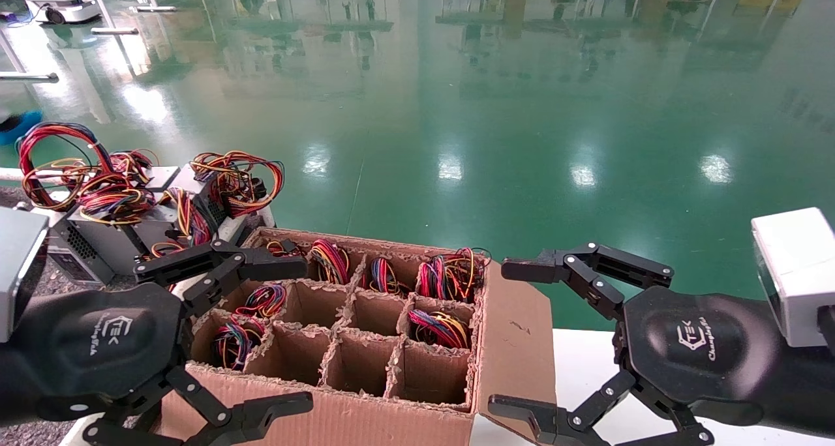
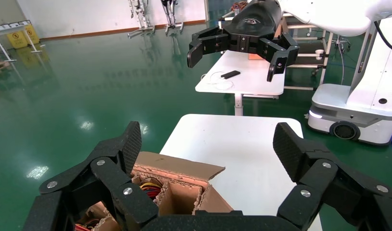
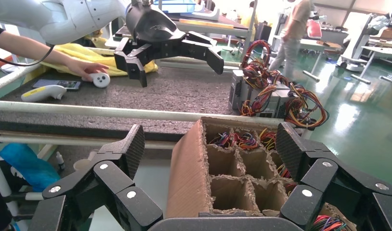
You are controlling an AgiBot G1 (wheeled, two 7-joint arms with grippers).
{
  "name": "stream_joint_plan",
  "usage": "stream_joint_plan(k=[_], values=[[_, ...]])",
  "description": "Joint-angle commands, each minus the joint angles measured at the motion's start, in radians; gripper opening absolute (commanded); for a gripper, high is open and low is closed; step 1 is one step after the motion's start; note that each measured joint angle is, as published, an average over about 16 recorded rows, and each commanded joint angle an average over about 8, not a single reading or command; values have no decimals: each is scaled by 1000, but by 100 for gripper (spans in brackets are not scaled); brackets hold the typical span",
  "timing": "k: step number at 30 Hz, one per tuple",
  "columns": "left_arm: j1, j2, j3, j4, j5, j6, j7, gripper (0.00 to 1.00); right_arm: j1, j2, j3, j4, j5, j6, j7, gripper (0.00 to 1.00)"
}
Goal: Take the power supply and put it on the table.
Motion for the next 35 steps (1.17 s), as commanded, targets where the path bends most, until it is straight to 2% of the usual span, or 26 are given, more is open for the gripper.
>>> stream_joint_plan(k=[1,35], values=[[0,0,0,0,0,0,0,100,0,0,0,0,0,0,0,100],[-1,0,0,1,0,0,0,100,0,0,0,0,0,0,0,100]])
